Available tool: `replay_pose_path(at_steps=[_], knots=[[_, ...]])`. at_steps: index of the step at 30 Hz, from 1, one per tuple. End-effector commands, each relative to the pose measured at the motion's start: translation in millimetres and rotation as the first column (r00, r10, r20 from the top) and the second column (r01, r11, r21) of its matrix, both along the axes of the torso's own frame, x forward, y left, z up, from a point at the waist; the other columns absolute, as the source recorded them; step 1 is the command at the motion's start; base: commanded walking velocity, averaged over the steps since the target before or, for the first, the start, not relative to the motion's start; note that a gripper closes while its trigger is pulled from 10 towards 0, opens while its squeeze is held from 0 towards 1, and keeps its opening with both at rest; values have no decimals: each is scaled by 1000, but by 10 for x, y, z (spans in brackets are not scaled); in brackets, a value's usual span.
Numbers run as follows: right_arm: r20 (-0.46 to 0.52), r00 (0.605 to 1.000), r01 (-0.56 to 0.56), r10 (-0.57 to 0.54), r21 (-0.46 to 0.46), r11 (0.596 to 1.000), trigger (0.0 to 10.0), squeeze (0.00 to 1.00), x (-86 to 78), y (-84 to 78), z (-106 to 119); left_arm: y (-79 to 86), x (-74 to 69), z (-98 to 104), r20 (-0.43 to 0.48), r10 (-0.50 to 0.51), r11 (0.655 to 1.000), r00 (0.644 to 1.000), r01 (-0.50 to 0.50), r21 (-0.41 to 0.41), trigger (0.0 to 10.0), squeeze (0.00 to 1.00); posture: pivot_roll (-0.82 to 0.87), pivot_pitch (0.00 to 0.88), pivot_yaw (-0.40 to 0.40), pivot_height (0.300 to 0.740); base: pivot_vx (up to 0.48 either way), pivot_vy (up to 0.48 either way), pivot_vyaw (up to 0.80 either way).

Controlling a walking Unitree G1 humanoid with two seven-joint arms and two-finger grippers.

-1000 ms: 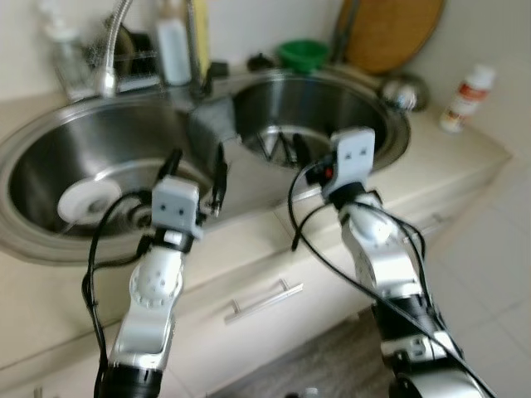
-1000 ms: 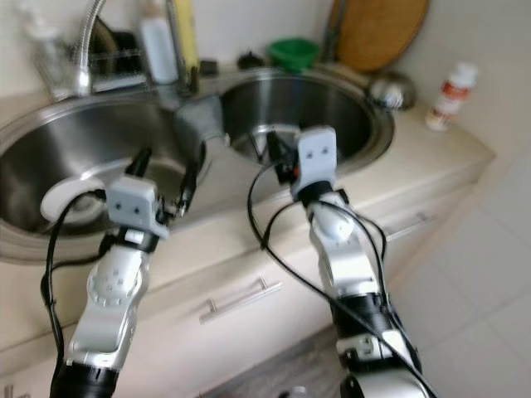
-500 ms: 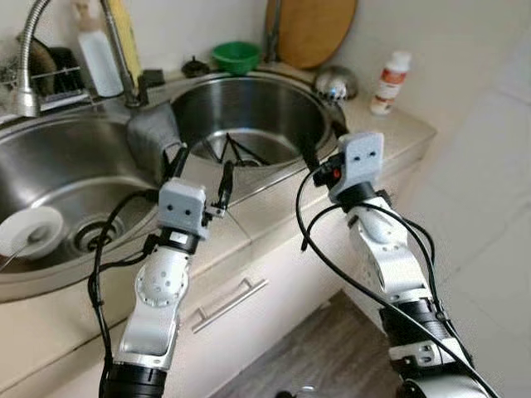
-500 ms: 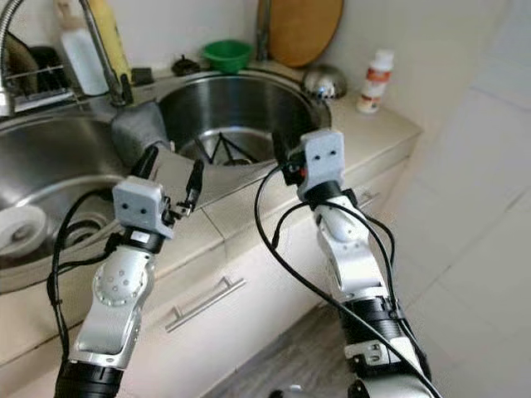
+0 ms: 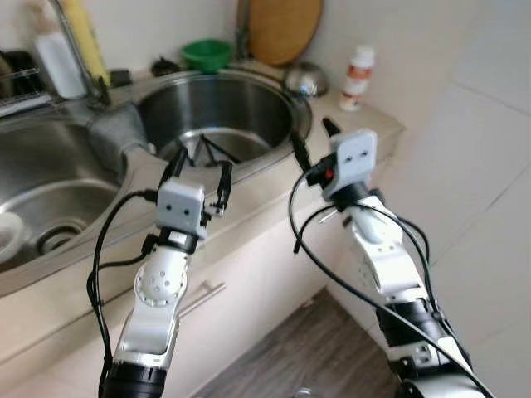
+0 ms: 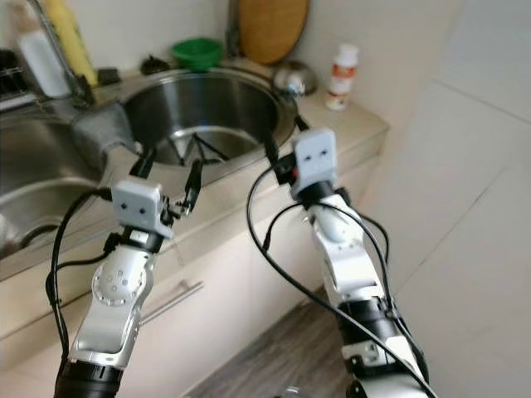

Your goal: Kitchen organization

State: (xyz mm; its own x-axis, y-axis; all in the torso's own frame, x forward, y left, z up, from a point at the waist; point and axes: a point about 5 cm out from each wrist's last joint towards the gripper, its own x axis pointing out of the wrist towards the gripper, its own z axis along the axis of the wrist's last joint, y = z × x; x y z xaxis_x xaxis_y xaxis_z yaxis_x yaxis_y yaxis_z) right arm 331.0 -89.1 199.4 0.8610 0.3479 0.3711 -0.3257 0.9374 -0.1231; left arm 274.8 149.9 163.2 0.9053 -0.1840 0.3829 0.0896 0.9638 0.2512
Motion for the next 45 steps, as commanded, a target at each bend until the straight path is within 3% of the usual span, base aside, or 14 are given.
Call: replay_pose_path(at_steps=[1, 9, 17, 34, 45], knots=[[16, 1000, -4, 4, 9, 1000, 10000, 0, -11, -10, 48, -39, 15, 49, 20, -19, 1000, 1000, 19, 7, 10000, 0, 13, 0, -24, 740, 0, 0, -800], [11, 1000, 0, 0, 13, 1000, 10000, 0, -12, -25, 40, -29, 20, 37, 8, -15, 1000, 1000, 15, -13, 10000, 0, 10, 0, -23, 740, 0, 0, 0], [9, 1000, 0, 0, 17, 1000, 10000, 0, -19, -30, 41, -36, 20, 32, 1, -25, 1000, 1000, 25, -15, 10000, 0, 9, 0, -23, 740, 0, 459, -800], [11, 1000, 4, -4, 23, 1000, 10000, 0, -16, -33, 48, -45, 15, 36, 13, -28, 1000, 1000, 28, -4, 10000, 0, 8, 0, -25, 740, 0, 0, -800], [12, 1000, 8, -8, 21, 1000, 10000, 0, -18, -42, 46, -46, 4, 40, 20, -31, 999, 999, 32, -19, 10000, 0, 8, 0, -26, 740, 0, -367, -800]])
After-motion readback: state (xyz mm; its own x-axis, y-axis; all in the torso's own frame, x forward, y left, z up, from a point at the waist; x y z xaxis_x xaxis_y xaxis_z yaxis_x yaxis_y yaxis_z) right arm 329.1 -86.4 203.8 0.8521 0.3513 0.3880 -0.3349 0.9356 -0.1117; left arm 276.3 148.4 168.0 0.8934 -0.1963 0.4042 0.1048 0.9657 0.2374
